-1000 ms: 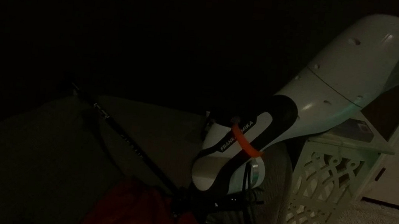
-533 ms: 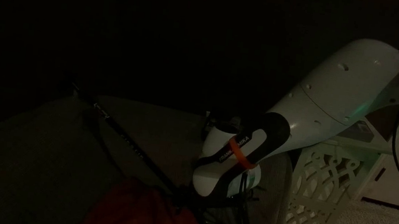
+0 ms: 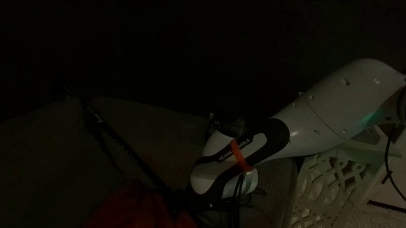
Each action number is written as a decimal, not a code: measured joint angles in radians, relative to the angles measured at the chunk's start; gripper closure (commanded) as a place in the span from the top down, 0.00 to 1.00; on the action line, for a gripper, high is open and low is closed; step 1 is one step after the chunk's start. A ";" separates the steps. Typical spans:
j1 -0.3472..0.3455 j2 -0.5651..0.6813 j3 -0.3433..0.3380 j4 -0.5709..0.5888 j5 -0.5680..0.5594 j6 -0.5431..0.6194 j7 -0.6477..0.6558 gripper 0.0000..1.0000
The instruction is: Move the orange cloth backwards.
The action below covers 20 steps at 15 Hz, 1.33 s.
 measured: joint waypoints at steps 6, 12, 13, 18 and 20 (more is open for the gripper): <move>0.003 -0.008 -0.012 0.015 0.000 -0.045 0.053 0.00; -0.014 -0.079 0.073 -0.015 0.002 -0.095 0.006 0.02; -0.028 -0.106 0.118 -0.037 0.002 -0.069 -0.036 0.02; -0.109 -0.259 0.364 -0.189 0.003 0.101 -0.236 0.02; -0.151 -0.307 0.473 -0.253 0.002 0.157 -0.319 0.02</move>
